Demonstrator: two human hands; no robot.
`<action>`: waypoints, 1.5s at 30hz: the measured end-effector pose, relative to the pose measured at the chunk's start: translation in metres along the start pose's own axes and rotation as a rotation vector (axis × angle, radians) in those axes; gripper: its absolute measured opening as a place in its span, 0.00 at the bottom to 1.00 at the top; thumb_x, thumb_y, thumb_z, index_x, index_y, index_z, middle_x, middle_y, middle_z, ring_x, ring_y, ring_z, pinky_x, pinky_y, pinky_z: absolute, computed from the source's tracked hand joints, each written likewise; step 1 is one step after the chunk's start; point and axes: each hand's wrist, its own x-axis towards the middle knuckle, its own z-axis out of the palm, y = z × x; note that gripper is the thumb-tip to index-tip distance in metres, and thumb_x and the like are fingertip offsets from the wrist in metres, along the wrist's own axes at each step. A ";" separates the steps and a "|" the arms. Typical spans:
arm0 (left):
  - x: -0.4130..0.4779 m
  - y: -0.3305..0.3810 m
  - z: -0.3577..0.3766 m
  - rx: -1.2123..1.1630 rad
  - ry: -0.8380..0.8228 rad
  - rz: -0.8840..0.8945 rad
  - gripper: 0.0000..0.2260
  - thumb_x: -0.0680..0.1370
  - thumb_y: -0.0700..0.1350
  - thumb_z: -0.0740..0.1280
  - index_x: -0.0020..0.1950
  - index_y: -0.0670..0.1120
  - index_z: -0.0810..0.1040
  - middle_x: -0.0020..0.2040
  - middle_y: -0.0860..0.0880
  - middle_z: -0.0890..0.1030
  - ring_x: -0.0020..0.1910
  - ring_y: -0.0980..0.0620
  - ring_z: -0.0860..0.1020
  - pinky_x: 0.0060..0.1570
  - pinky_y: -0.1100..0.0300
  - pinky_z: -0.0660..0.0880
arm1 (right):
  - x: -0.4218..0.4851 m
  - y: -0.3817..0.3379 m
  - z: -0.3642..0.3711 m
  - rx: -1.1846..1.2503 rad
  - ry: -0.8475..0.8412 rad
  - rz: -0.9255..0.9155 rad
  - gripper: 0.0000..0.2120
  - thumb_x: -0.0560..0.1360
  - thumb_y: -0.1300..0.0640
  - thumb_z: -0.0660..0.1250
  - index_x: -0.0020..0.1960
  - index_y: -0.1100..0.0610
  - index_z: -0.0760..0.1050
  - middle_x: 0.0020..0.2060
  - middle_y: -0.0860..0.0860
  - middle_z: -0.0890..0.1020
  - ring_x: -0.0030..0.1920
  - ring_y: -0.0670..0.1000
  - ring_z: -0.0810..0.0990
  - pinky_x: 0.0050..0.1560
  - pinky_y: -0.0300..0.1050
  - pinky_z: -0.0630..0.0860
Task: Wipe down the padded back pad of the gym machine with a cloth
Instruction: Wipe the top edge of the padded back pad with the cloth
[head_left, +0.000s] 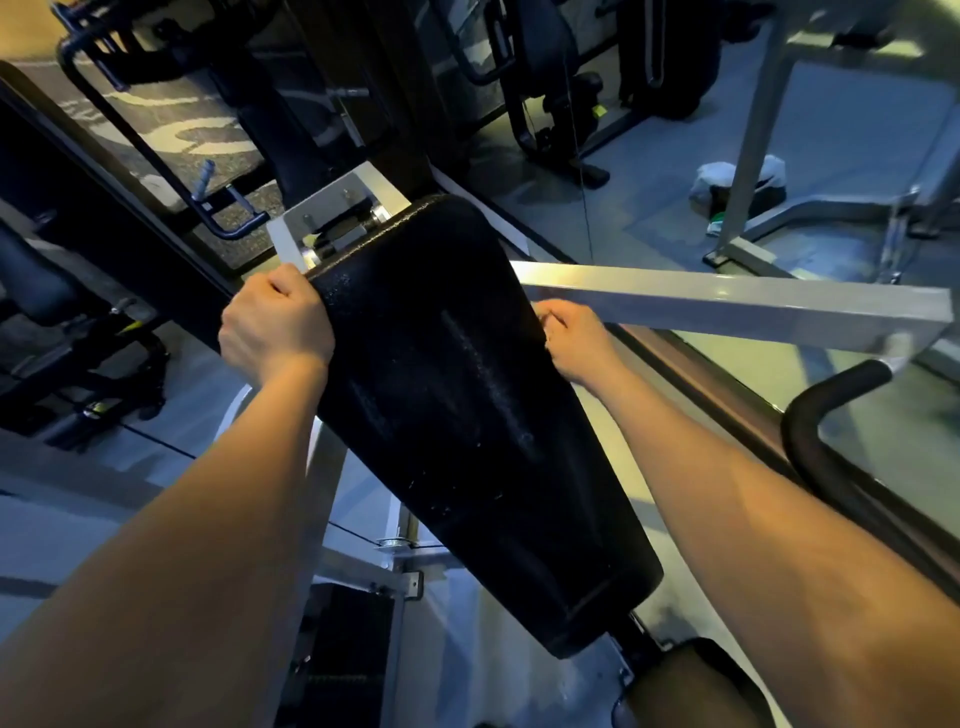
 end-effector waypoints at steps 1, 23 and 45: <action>0.000 0.000 0.001 0.001 0.011 -0.002 0.19 0.81 0.51 0.51 0.40 0.43 0.74 0.40 0.42 0.73 0.40 0.42 0.70 0.40 0.51 0.64 | -0.009 0.021 0.002 -0.037 -0.023 0.067 0.17 0.84 0.63 0.56 0.51 0.52 0.83 0.34 0.41 0.76 0.35 0.41 0.71 0.37 0.40 0.68; -0.003 -0.003 -0.003 -0.023 0.010 -0.017 0.19 0.81 0.51 0.51 0.42 0.42 0.74 0.41 0.43 0.73 0.40 0.42 0.70 0.40 0.51 0.63 | -0.020 -0.016 0.000 0.041 0.049 0.088 0.16 0.82 0.63 0.56 0.41 0.58 0.78 0.40 0.55 0.81 0.42 0.55 0.78 0.43 0.49 0.72; -0.002 -0.006 -0.004 -0.061 -0.010 -0.028 0.19 0.82 0.51 0.51 0.44 0.41 0.76 0.41 0.44 0.74 0.41 0.42 0.70 0.40 0.51 0.63 | -0.016 -0.088 -0.003 0.197 0.178 -0.218 0.17 0.85 0.60 0.57 0.68 0.54 0.79 0.52 0.45 0.83 0.47 0.40 0.78 0.49 0.35 0.76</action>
